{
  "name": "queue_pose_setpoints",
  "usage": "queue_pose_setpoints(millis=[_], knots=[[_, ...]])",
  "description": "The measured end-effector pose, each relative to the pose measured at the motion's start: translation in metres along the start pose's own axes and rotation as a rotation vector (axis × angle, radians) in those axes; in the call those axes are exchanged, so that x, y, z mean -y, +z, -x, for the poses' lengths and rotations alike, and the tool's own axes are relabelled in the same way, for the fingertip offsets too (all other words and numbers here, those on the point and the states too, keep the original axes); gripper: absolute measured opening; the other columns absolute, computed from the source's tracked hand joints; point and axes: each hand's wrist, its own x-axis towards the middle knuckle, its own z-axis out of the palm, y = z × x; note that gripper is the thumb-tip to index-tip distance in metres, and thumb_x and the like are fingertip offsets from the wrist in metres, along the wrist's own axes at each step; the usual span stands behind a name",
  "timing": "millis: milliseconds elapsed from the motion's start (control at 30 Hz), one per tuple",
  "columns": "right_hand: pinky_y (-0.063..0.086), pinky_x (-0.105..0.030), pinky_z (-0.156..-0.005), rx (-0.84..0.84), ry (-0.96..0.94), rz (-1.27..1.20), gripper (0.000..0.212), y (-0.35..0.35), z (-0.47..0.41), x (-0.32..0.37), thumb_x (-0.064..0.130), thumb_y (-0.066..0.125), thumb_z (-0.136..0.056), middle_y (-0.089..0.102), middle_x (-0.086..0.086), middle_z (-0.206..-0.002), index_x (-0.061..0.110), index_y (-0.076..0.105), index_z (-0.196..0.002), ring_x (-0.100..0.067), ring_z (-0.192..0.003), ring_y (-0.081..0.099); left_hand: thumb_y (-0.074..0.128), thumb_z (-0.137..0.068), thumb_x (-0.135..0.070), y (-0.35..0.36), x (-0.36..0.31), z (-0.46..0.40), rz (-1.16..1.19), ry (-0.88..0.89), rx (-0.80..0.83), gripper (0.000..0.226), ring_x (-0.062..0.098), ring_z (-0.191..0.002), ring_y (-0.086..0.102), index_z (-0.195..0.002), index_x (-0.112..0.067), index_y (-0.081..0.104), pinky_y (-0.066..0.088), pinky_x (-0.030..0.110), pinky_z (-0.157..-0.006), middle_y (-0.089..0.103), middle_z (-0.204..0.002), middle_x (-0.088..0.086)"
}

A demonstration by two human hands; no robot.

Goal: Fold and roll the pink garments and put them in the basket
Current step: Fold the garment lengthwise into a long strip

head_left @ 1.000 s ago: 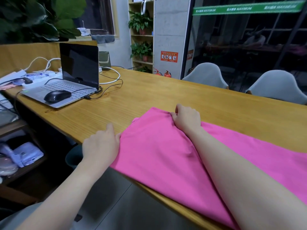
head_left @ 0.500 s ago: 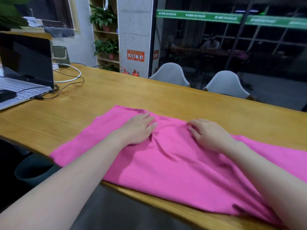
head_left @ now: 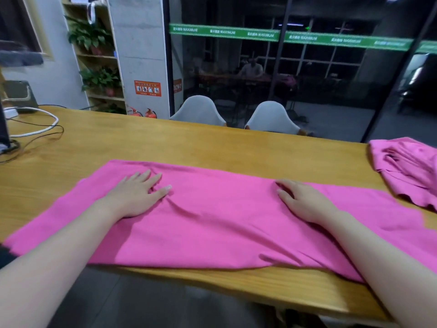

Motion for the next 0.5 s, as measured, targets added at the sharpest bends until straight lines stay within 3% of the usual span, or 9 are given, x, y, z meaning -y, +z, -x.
queue_pose_setpoints(millis=[67, 133, 200, 300, 500], knots=[[0.039, -0.035, -0.109, -0.009, 0.069, -0.034, 0.042, -0.013, 0.018, -0.018, 0.039, 0.042, -0.108, 0.057, -0.001, -0.146, 0.020, 0.055, -0.142, -0.023, -0.133, 0.053, -0.016, -0.065, -0.096, -0.002, -0.015, 0.004, 0.000, -0.024, -0.036, 0.122, 0.029, -0.154, 0.021, -0.160, -0.032, 0.027, 0.018, 0.049, -0.124, 0.025, -0.167, 0.010], [0.042, -0.035, -0.104, -0.038, 0.123, -0.068, 0.036, -0.027, 0.039, -0.039, 0.035, 0.044, -0.107, 0.064, -0.005, -0.137, 0.017, 0.062, -0.132, -0.025, -0.126, 0.058, -0.005, -0.079, -0.087, 0.000, -0.046, 0.014, 0.017, 0.031, -0.110, 0.106, 0.029, -0.152, 0.027, -0.155, -0.027, 0.039, 0.022, 0.048, -0.123, 0.033, -0.163, 0.013], [0.045, -0.037, -0.101, -0.066, 0.173, -0.054, 0.031, -0.038, 0.062, -0.064, 0.033, 0.046, -0.107, 0.068, -0.006, -0.130, 0.017, 0.067, -0.122, -0.027, -0.119, 0.061, 0.002, -0.084, -0.086, 0.001, -0.092, 0.028, 0.076, 0.158, -0.115, 0.102, 0.027, -0.152, 0.028, -0.153, -0.023, 0.044, 0.020, 0.042, -0.125, 0.034, -0.162, 0.014], [0.045, -0.036, -0.096, -0.092, 0.276, -0.039, 0.026, -0.051, 0.101, -0.095, 0.029, 0.046, -0.107, 0.070, -0.005, -0.124, 0.019, 0.070, -0.110, -0.027, -0.116, 0.062, 0.026, -0.102, -0.062, 0.005, -0.165, 0.041, 0.155, 0.372, -0.042, 0.067, 0.019, -0.154, 0.021, -0.157, -0.026, 0.038, 0.011, 0.034, -0.126, 0.026, -0.167, 0.006], [0.046, -0.039, -0.102, -0.165, 0.479, -0.056, 0.035, -0.062, 0.173, -0.142, 0.035, 0.058, -0.099, 0.064, -0.007, -0.134, 0.019, 0.064, -0.130, -0.028, -0.124, 0.059, 0.033, -0.107, -0.053, 0.014, -0.286, 0.029, 0.149, 0.643, 0.085, 0.060, 0.015, -0.154, 0.020, -0.161, -0.028, 0.028, 0.008, 0.026, -0.123, 0.021, -0.168, -0.002]])
